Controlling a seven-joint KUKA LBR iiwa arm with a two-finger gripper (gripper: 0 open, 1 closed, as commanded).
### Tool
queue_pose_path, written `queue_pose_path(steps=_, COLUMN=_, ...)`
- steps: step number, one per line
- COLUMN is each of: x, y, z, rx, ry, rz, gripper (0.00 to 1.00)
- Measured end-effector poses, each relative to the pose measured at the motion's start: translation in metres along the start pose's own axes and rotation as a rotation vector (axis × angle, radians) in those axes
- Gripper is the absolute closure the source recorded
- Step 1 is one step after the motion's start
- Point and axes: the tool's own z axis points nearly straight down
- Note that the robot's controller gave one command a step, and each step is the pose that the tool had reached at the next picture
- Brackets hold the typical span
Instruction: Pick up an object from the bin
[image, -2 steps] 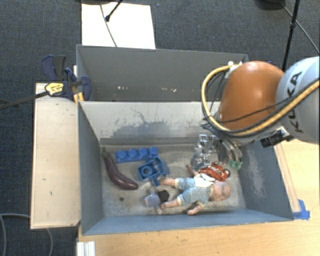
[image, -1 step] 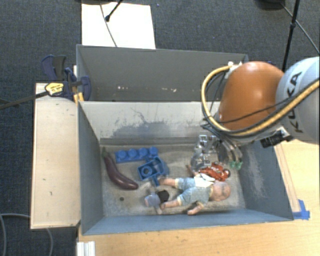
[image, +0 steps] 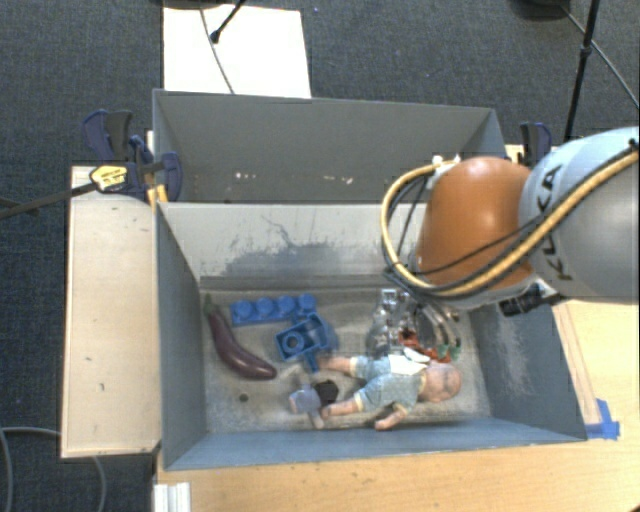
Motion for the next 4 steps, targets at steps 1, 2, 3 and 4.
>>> queue_pose_path(steps=1, x=0.005, y=0.003, z=0.055, rx=0.001, ry=0.011, rz=0.004, gripper=1.0)
queue_pose_path(steps=2, x=-0.015, y=0.003, z=0.066, rx=0.0, ry=0.009, rz=-0.148, gripper=1.0)
queue_pose_path(steps=3, x=0.0, y=0.003, z=0.029, rx=-0.001, ry=0.015, rz=-0.36, gripper=1.0)
queue_pose_path(steps=4, x=-0.043, y=0.027, z=0.099, rx=-0.001, ry=0.004, rz=-0.497, gripper=0.0)
